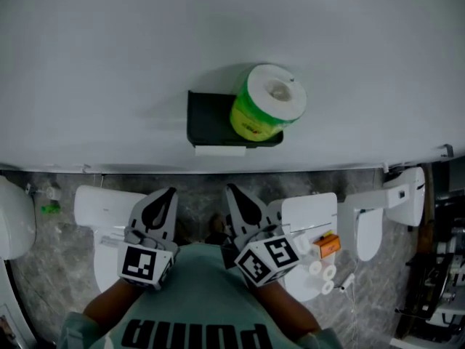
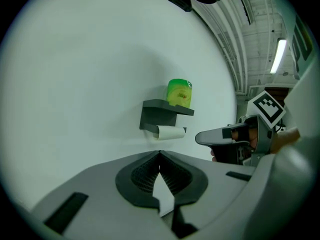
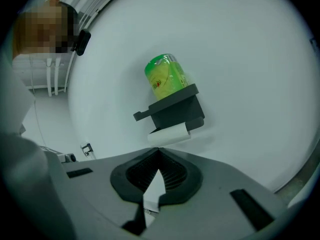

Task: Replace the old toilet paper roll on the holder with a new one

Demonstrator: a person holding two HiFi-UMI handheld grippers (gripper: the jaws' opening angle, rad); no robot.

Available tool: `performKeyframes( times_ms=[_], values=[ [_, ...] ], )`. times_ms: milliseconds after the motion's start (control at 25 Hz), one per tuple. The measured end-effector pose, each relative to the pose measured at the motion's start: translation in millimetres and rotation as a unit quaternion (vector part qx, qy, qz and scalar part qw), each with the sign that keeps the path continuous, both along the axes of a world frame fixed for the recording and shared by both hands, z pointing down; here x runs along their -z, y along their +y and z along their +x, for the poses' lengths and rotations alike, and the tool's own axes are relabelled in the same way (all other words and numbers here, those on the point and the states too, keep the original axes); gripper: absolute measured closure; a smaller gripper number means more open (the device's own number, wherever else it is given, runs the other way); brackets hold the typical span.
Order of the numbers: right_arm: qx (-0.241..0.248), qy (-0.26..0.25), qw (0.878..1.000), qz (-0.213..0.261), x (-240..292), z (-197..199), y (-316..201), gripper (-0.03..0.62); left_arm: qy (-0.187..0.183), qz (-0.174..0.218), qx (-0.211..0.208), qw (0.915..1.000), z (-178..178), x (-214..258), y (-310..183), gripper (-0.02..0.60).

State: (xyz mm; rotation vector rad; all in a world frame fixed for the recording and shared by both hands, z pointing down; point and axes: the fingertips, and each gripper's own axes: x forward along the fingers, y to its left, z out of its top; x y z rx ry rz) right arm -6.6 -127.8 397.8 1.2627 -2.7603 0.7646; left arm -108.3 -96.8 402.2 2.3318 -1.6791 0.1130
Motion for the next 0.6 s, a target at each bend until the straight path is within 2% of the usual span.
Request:
performKeyframes(
  times_ms=[280,480,600],
  values=[
    [0.05,-0.086,0.995,-0.024,2,-4,-18,0.591,-0.034,-0.002,0.018,0.9993,7,-1,-10,0.578],
    [0.095,-0.16,0.981,-0.058,5,-9,-24,0.591,-0.043,-0.02,0.039,0.9981,11,-4,-16,0.578],
    [0.111,-0.187,0.973,-0.08,1,-11,-29,0.589,-0.048,-0.026,0.045,0.9975,15,-5,-19,0.578]
  ],
)
